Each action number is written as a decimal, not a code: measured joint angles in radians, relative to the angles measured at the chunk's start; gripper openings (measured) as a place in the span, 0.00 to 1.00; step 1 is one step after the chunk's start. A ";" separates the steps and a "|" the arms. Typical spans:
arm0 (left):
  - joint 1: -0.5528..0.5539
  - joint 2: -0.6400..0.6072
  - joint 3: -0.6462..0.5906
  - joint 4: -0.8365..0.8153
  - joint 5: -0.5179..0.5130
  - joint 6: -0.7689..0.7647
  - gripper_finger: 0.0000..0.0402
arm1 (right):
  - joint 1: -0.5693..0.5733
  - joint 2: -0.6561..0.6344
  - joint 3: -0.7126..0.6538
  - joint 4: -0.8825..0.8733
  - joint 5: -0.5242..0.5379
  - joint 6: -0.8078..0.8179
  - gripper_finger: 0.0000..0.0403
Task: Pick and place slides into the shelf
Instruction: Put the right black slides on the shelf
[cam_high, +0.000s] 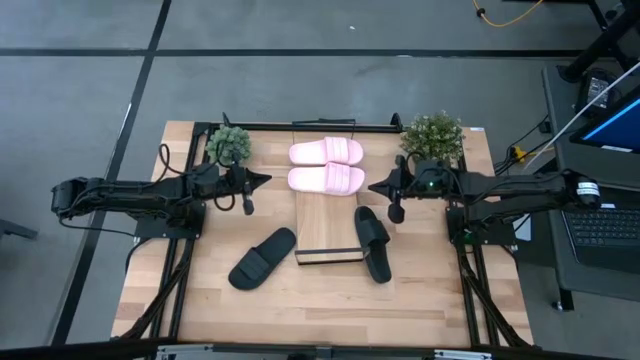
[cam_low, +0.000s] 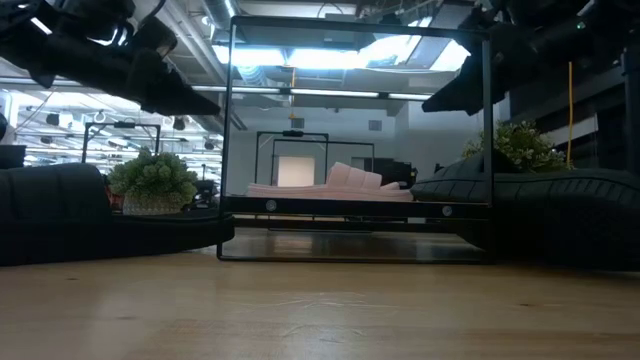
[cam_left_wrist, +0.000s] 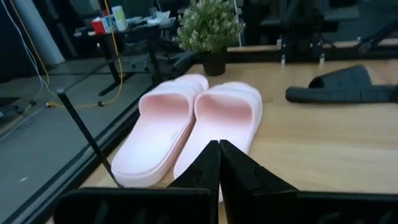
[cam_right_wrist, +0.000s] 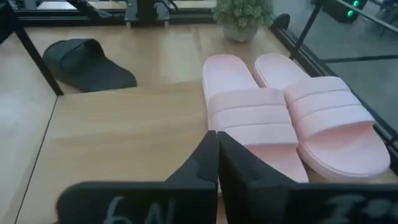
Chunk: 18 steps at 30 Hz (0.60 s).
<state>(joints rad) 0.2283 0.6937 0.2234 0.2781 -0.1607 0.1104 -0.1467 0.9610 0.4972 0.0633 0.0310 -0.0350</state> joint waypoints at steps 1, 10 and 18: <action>0.000 0.000 0.000 0.010 0.019 -0.003 0.00 | 0.000 0.003 -0.016 0.029 0.000 -0.016 0.01; -0.029 -0.001 0.000 0.128 0.338 -0.005 0.00 | 0.000 -0.026 -0.169 0.264 -0.052 -0.025 0.00; -0.067 -0.001 0.000 0.127 0.302 -0.005 0.00 | 0.011 -0.166 -0.150 0.147 -0.103 0.028 0.00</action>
<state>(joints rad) 0.1611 0.6930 0.2234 0.4049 0.1413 0.1059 -0.1357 0.7952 0.3468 0.2101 -0.0721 -0.0074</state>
